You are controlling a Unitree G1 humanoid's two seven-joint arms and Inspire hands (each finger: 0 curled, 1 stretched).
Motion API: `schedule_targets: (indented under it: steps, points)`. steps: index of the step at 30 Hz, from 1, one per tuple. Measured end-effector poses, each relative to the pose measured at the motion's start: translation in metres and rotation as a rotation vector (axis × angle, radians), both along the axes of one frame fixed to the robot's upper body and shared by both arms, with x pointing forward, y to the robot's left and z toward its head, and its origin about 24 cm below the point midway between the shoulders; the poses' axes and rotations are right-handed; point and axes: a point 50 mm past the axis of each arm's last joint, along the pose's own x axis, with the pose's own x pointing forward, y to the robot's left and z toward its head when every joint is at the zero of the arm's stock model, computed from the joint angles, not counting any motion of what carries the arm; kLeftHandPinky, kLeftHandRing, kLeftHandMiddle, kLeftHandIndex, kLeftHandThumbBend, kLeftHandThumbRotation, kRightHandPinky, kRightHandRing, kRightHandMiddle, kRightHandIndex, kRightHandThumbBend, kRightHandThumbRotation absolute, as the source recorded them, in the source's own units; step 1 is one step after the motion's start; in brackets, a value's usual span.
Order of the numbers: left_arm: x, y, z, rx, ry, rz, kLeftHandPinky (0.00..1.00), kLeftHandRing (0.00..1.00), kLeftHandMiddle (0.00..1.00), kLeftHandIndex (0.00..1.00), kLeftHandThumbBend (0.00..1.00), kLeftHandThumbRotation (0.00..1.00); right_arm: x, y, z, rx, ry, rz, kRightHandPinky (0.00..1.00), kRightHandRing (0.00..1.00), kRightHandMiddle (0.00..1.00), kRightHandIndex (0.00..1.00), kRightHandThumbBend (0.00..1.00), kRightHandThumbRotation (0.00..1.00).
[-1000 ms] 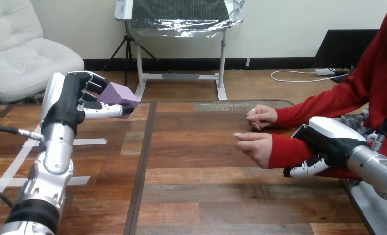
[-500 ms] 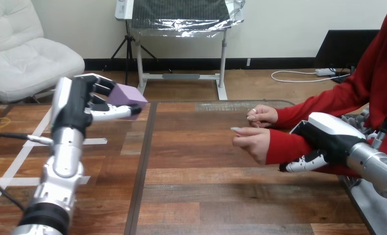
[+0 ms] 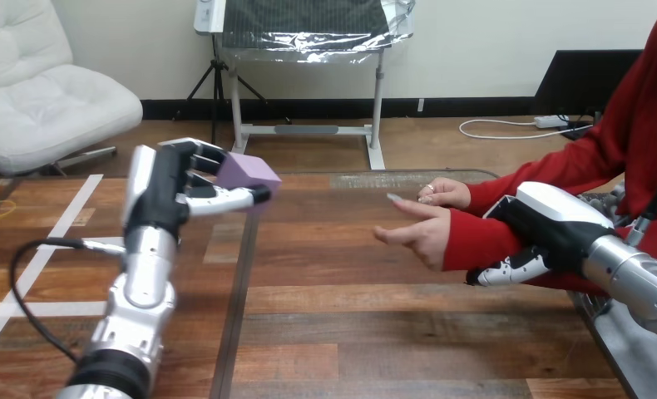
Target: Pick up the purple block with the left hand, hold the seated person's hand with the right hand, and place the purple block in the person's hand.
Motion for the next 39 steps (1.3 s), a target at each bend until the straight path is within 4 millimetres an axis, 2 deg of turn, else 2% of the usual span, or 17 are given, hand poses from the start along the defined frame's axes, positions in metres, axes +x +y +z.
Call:
schedule_targets:
  steps: [7,15,39]
  points:
    - [-0.003,-0.01,-0.01,-0.027,0.038,-0.012,0.37,0.41,0.45,0.44,0.74,0.0,0.001,0.003,0.0,0.006,-0.002,0.008,0.19,0.23,0.28,0.29,0.64,0.36]
    - [-0.006,-0.021,-0.021,-0.052,0.084,-0.023,0.37,0.41,0.45,0.44,0.74,0.0,0.002,0.008,0.0,0.015,-0.007,0.018,0.19,0.22,0.28,0.29,0.64,0.37]
    - [-0.008,-0.054,-0.031,-0.141,0.143,-0.075,0.33,0.38,0.42,0.43,0.78,0.0,0.008,0.023,0.005,0.031,-0.024,0.039,0.21,0.24,0.28,0.28,0.62,0.33]
